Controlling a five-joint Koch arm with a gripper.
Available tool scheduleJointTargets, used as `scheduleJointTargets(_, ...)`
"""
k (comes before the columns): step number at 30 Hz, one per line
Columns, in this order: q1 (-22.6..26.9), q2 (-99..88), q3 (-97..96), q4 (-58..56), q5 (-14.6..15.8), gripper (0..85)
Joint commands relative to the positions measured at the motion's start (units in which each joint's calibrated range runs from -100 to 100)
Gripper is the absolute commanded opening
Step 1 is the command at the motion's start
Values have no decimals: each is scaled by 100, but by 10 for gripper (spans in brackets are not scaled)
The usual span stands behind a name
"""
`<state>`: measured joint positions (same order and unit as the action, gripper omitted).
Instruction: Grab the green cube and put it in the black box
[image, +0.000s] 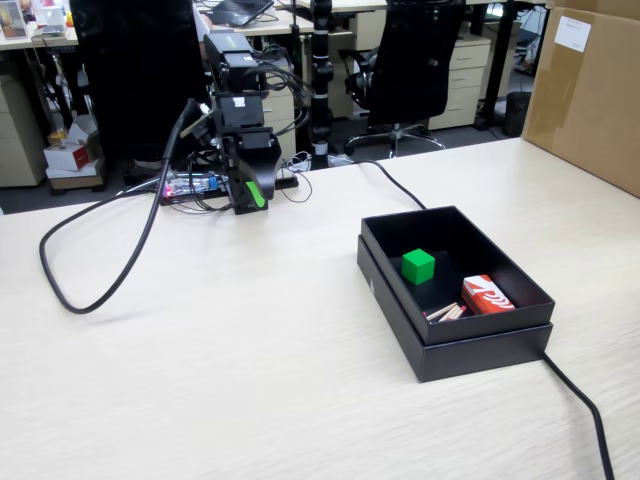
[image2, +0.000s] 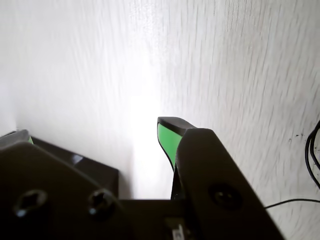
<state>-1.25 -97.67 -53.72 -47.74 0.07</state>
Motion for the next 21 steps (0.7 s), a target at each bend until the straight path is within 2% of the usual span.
scheduleJointTargets(1, -78, -210, -113, 605, -15, 505)
scheduleJointTargets(6, -132, -210, -1074, 1581, -15, 503)
scheduleJointTargets(21, -137, -141, -2624, 2678, -73, 521)
